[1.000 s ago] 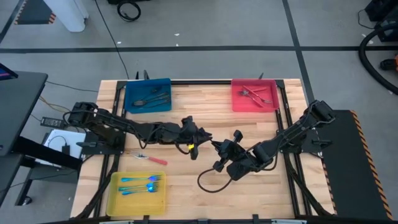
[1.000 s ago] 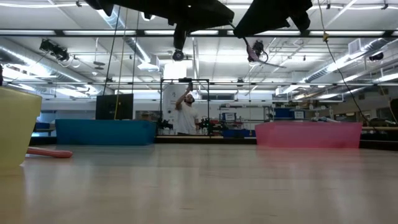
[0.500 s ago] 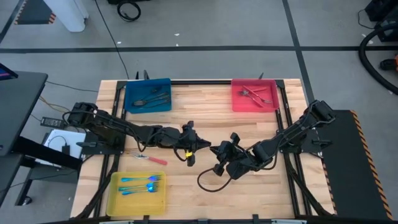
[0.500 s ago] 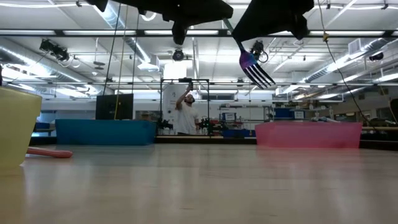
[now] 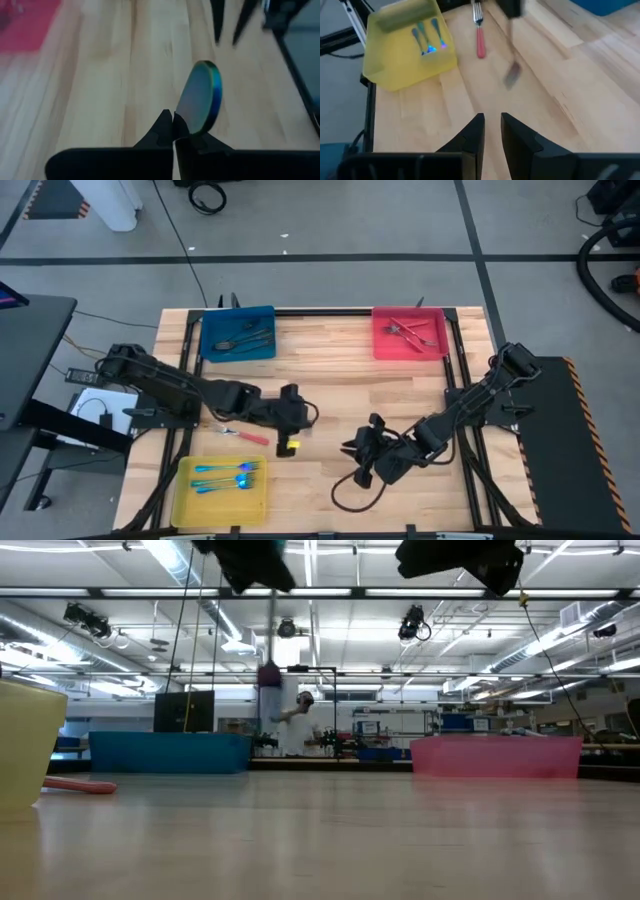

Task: Sort silverware by color (type)
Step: Put the iridescent fork into the yellow bin

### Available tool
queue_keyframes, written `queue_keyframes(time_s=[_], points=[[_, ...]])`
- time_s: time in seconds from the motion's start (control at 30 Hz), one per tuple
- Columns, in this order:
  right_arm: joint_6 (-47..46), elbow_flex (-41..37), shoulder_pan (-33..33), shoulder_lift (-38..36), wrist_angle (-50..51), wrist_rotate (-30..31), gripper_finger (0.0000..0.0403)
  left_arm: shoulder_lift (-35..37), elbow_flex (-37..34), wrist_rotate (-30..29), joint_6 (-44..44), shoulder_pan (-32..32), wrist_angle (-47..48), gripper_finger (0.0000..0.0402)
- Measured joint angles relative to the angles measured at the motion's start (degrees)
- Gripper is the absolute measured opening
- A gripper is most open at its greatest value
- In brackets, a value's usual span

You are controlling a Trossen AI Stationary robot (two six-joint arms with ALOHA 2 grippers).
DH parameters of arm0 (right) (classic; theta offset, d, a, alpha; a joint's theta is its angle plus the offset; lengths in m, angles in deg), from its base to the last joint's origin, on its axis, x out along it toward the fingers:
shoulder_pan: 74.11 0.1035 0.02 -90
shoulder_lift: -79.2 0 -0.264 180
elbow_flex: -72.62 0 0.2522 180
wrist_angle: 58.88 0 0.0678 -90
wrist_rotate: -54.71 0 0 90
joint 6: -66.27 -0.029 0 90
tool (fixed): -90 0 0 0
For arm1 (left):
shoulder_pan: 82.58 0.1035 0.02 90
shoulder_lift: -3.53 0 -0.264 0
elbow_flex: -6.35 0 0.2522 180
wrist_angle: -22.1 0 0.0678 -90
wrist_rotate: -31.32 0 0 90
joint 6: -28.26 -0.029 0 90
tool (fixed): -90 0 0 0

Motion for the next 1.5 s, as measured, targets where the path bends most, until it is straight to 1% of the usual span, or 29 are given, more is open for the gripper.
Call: queue_keyframes(time_s=[0.07, 0.17, 0.27, 0.37, 0.47, 0.57, 0.67, 0.77, 0.97, 1.13, 1.27, 1.37, 1.5], points=[[0.12, 0.04, -0.09, 0.0, -0.19, 0.07, 0.0071, 0.04, 4.03, -0.05, 1.15, -2.05, 8.14, 0.0003], [0.19, 0.0, -0.19, 0.0, -0.14, 0.27, 0.0071, 0.06, 10.48, 0.48, 2.93, -4.97, 17.69, 0.0004], [0.14, -0.02, -0.13, 0.0, 0.28, 0.26, 0.0071, 0.03, 16.71, 0.48, 7.19, -7.78, 29.04, 0.0005], [0.21, 0.0, -0.13, 0.0, 0.46, 0.44, 0.0071, 0.14, 21.84, 0.23, 13.25, -11.0, 39.13, 0.0005], [0.23, 0.0, -0.2, 0.0, 0.48, 0.55, 0.0071, 0.11, 24.49, 0.62, 20.13, -14.51, 47.28, 0.0005], [0.32, 0.0, -0.17, 0.0, 0.54, 0.53, 0.0071, 0.11, 24.7, 0.68, 25.85, -18.2, 52.4, 0.0006], [0.34, 0.0, -0.19, 0.0, 0.61, 0.55, 0.0071, 0.05, 23.23, 0.62, 30.61, -22.18, 53.84, 0.0006], [0.34, 0.0, -0.19, 0.0, 0.67, 0.63, 0.0071, 0.0, 21.87, 1.54, 32.49, -25.02, 52.43, 0.0006], [0.34, 0.0, -0.24, 0.0, 0.66, 0.66, 0.0071, -0.89, 21.71, 1.94, 38.85, -29.71, 52.93, 0.0006], [0.34, 0.0, -0.24, 0.0, 0.68, 0.66, 0.0071, -4.09, 21.71, 2.02, 43.14, -32.54, 58.07, 0.0006], [0.34, 0.0, -0.24, 0.0, 0.7, 0.66, 0.0071, -7.69, 21.68, 2.02, 44.54, -33.49, 62.57, 0.0006], [0.34, 0.0, -0.24, 0.0, 0.7, 0.66, 0.0071, -10.44, 21.68, 2.04, 44.25, -33.49, 62.66, 0.0006], [0.34, 0.0, -0.24, 0.0, 0.7, 0.66, 0.0071, -14.17, 21.68, 2.57, 41.06, -33.45, 62.66, 0.0006]])
